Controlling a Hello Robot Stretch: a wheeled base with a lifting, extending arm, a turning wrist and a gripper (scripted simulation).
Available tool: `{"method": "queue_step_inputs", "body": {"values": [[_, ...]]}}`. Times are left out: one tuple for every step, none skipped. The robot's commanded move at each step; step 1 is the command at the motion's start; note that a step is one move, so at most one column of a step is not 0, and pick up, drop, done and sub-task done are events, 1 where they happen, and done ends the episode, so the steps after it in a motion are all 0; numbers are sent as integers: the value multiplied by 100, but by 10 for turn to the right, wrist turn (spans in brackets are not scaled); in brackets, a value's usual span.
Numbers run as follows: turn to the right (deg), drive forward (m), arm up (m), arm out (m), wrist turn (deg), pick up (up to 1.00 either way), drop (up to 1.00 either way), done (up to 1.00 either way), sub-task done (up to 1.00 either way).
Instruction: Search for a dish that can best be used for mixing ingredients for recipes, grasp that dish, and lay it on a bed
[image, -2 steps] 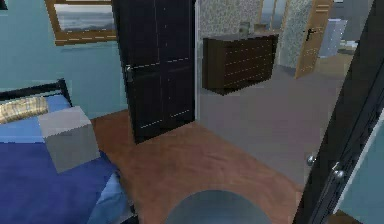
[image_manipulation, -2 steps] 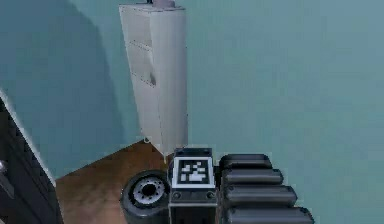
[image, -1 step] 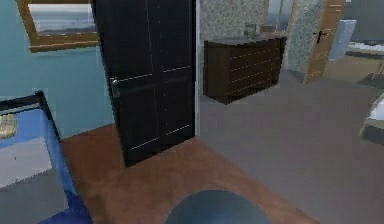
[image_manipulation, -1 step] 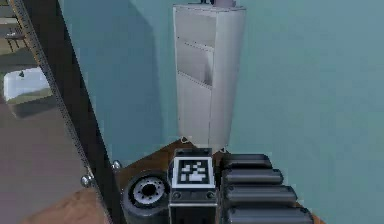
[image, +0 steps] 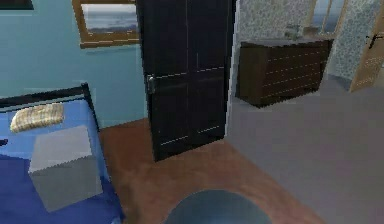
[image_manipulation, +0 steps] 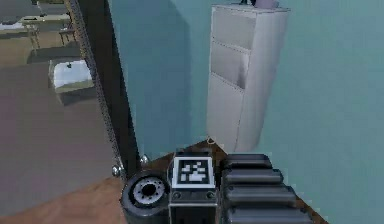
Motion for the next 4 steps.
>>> {"method": "queue_step_inputs", "body": {"values": [[0,30,0,0,0,0,0,0,0],[450,0,0,0,0,0,0,0,0],[30,0,0,0,0,0,0,0,0],[0,100,0,0,0,0,0,0,0]]}}
